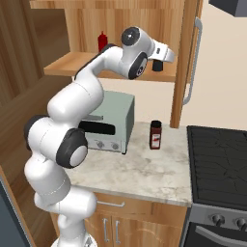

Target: Collect the paprika, ketchup, and shaker from the cabinet and place them next to the stove.

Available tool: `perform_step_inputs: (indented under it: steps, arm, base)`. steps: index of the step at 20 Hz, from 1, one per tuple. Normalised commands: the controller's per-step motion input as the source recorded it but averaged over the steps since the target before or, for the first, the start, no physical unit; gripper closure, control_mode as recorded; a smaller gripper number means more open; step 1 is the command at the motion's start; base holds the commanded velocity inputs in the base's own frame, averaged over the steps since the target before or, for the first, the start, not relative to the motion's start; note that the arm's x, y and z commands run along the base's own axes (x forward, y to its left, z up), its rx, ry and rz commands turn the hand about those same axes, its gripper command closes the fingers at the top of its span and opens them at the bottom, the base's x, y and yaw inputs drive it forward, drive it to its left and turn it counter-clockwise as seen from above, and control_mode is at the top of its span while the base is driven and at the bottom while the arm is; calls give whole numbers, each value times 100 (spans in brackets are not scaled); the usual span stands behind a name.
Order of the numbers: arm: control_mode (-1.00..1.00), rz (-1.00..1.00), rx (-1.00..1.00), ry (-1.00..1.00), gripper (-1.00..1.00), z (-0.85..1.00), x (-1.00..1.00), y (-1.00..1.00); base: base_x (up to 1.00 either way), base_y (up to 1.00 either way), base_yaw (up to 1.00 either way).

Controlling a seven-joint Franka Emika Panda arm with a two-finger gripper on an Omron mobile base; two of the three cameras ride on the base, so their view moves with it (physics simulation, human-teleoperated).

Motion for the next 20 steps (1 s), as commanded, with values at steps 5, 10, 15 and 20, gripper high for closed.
perform_step_inputs:
  steps: [5, 10, 15, 20]
  arm:
    - [-100, 0, 0, 0, -100, -10, 9, -4]
    - [-100, 0, 0, 0, -100, -13, 0, -4]
    - [-100, 0, 0, 0, -100, -8, 2, -3]
    - [-100, 0, 0, 1, -100, -2, 9, 0]
  base:
    - [0, 0, 0]
    - [0, 0, 0]
    - [0, 0, 0]
    - [0, 0, 0]
